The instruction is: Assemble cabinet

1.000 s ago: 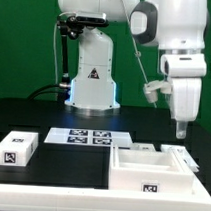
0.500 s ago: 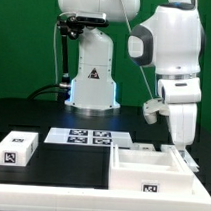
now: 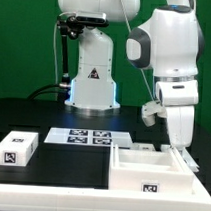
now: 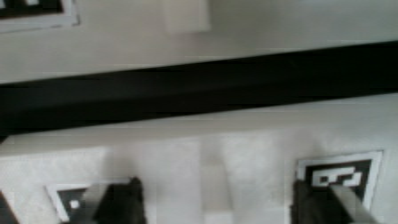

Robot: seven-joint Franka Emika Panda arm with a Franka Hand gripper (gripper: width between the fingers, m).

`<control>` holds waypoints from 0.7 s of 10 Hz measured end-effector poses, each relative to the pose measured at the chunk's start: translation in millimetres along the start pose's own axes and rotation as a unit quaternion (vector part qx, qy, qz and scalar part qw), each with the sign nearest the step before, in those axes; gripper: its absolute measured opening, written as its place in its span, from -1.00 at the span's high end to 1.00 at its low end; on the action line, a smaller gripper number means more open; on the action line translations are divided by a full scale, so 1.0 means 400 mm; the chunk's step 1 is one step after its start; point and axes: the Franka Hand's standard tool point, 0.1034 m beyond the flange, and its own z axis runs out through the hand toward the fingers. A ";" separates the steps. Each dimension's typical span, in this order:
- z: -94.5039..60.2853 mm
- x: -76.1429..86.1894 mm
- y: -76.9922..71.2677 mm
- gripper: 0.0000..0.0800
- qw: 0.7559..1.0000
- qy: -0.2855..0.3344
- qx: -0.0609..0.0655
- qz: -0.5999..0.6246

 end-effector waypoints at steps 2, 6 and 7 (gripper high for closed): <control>0.000 0.000 0.000 0.62 1.000 0.000 0.000 0.000; 0.000 -0.001 0.000 0.85 1.000 0.000 0.000 0.000; 0.000 -0.001 0.000 0.85 1.000 0.000 0.000 0.000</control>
Offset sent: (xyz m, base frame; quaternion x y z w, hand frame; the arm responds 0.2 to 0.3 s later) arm 0.0000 0.0000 0.0000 0.0000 0.0000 0.0000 1.0000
